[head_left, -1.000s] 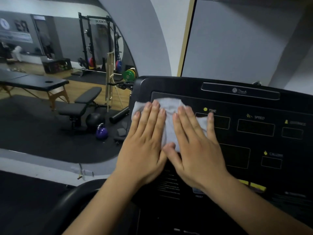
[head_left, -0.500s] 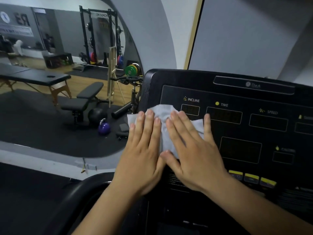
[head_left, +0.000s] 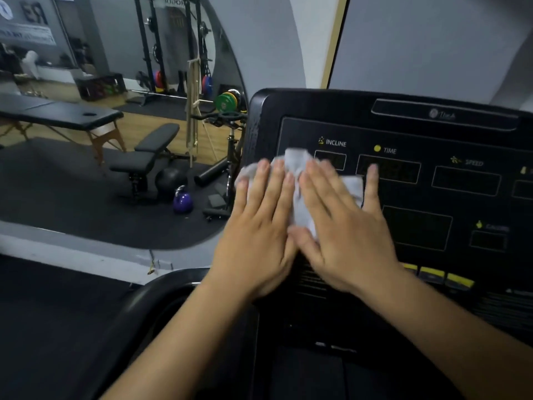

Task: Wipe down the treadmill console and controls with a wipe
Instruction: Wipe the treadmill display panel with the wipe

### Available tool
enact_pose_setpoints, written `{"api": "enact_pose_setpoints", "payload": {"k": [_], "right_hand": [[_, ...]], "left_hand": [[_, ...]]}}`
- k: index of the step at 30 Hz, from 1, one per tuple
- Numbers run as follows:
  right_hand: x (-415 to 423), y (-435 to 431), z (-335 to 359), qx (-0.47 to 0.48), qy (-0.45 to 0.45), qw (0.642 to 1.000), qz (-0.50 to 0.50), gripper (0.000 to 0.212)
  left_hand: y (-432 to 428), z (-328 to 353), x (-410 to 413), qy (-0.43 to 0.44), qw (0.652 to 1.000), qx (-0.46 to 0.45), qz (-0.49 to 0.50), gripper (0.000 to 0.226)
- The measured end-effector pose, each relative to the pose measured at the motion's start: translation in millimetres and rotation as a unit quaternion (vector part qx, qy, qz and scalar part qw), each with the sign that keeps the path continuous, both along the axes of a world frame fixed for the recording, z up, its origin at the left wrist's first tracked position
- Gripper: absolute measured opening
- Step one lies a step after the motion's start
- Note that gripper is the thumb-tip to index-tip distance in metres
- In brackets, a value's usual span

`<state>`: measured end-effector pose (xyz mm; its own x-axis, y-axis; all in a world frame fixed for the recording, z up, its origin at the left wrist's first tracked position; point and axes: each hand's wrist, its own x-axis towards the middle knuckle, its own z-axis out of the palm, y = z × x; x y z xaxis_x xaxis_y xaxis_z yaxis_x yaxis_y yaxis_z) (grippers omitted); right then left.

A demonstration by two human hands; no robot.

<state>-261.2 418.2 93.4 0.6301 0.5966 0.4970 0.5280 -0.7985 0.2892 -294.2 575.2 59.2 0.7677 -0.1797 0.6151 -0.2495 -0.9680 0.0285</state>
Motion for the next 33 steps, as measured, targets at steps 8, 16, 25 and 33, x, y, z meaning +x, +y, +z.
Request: {"api": "enact_pose_setpoints", "payload": {"k": [8, 16, 25, 33], "right_hand": [[-15.8, -31.1, -26.6, 0.016, 0.009, 1.000, 0.000, 0.073], [5.2, -45.1, 9.8, 0.036, -0.006, 0.998, -0.055, 0.071], [4.5, -86.8, 3.2, 0.054, -0.009, 0.996, -0.071, 0.070], [-15.3, -128.3, -36.3, 0.059, 0.006, 0.997, -0.048, 0.070]], "left_hand": [[-33.5, -20.6, -10.4, 0.024, 0.999, -0.003, -0.024, 0.071], [-55.7, 21.8, 19.5, 0.011, 1.000, 0.013, -0.021, 0.070], [-99.2, 16.7, 15.5, 0.011, 0.998, 0.020, -0.051, 0.071], [-129.3, -8.0, 4.5, 0.016, 0.996, 0.056, -0.069, 0.073]]}}
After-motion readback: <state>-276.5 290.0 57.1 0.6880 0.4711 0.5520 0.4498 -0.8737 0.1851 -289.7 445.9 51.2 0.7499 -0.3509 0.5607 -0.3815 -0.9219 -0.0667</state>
